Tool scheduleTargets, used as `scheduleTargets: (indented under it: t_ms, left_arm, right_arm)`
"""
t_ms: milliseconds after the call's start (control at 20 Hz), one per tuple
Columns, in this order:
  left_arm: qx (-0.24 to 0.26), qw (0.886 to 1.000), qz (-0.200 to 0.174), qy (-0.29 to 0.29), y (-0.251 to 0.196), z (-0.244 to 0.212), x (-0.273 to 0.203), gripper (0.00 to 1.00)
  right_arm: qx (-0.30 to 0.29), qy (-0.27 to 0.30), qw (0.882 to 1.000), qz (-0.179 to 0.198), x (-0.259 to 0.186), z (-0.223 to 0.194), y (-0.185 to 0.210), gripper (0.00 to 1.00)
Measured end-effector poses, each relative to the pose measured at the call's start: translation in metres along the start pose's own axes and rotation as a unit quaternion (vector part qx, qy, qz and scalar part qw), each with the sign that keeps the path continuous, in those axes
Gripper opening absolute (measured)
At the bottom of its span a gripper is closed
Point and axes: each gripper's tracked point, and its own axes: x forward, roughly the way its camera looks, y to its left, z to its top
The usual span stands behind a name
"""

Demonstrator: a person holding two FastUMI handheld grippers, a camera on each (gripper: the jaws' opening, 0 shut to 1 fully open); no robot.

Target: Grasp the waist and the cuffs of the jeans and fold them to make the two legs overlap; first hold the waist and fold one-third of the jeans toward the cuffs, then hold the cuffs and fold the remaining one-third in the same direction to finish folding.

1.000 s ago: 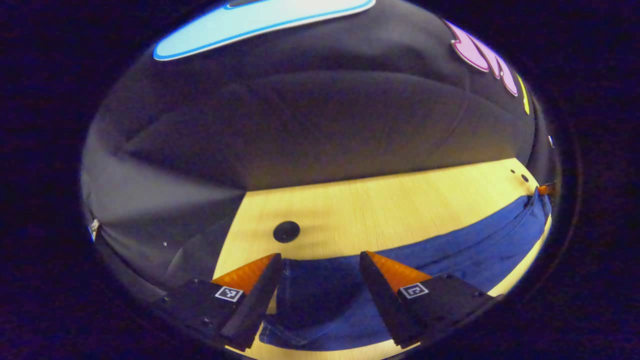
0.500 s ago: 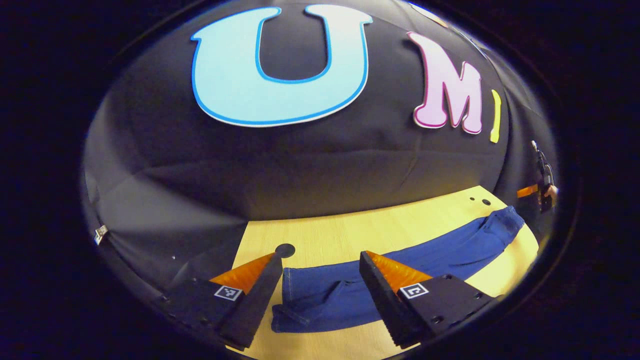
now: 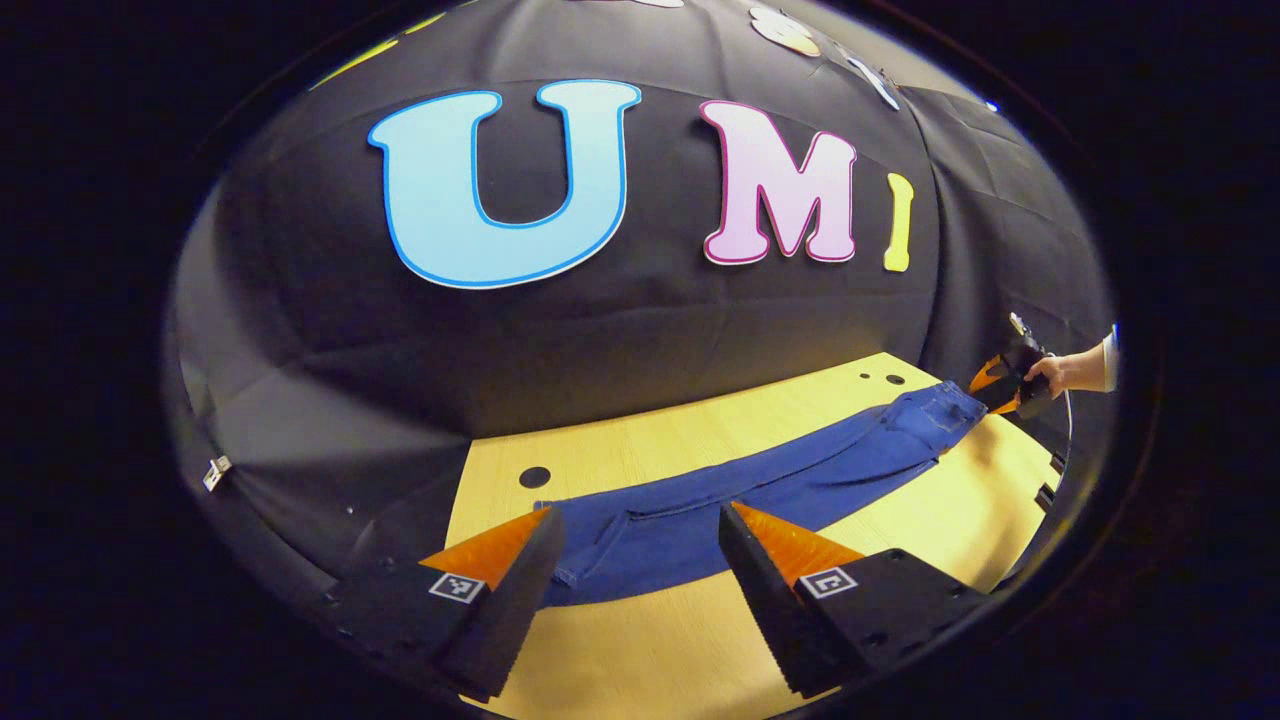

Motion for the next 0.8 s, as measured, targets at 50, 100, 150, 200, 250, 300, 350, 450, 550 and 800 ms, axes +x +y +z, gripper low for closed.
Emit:
scheduleTargets:
  t_ms: [50,100,150,200,250,300,350,450,550,800]
  left_arm:
    - [-0.005,1.000,0.001,0.004,-0.003,-0.003,0.000,0.98]
    - [-0.008,1.000,0.003,0.009,-0.005,-0.007,0.001,0.98]
    - [-0.008,1.000,0.005,0.013,-0.006,-0.008,0.002,0.98]
    - [-0.008,1.000,0.008,0.015,-0.006,-0.010,0.004,0.98]
    - [-0.009,1.000,0.008,0.017,-0.007,-0.011,0.006,0.98]
    - [-0.013,1.000,0.008,0.019,-0.010,-0.013,0.007,0.98]
    - [-0.017,1.000,0.009,0.020,-0.012,-0.014,0.010,0.98]
    - [-0.026,0.999,0.010,0.027,-0.014,-0.019,0.014,0.98]
    - [-0.031,0.999,0.013,0.034,-0.015,-0.025,0.018,0.98]
    - [-0.023,0.999,0.009,0.037,-0.015,-0.029,0.017,0.98]
  right_arm:
    - [0.006,0.001,1.000,-0.014,0.008,-0.003,-0.006,0.98]
    - [0.006,0.003,1.000,-0.030,0.015,-0.004,-0.016,0.98]
    - [0.015,-0.007,0.999,-0.028,0.018,0.003,-0.016,0.98]
    - [0.032,-0.023,0.999,-0.025,0.020,0.015,-0.014,0.97]
    - [0.048,-0.027,0.998,-0.023,0.024,0.022,-0.014,0.96]
    - [0.062,-0.038,0.997,-0.016,0.025,0.027,-0.013,0.96]
    - [0.069,-0.044,0.997,-0.011,0.025,0.030,-0.012,0.95]
    - [0.070,-0.046,0.996,-0.017,0.033,0.029,-0.015,0.77]
    - [0.075,-0.043,0.996,-0.013,0.039,0.027,-0.013,0.48]
    - [0.047,-0.094,0.994,0.020,0.017,0.048,0.010,0.13]
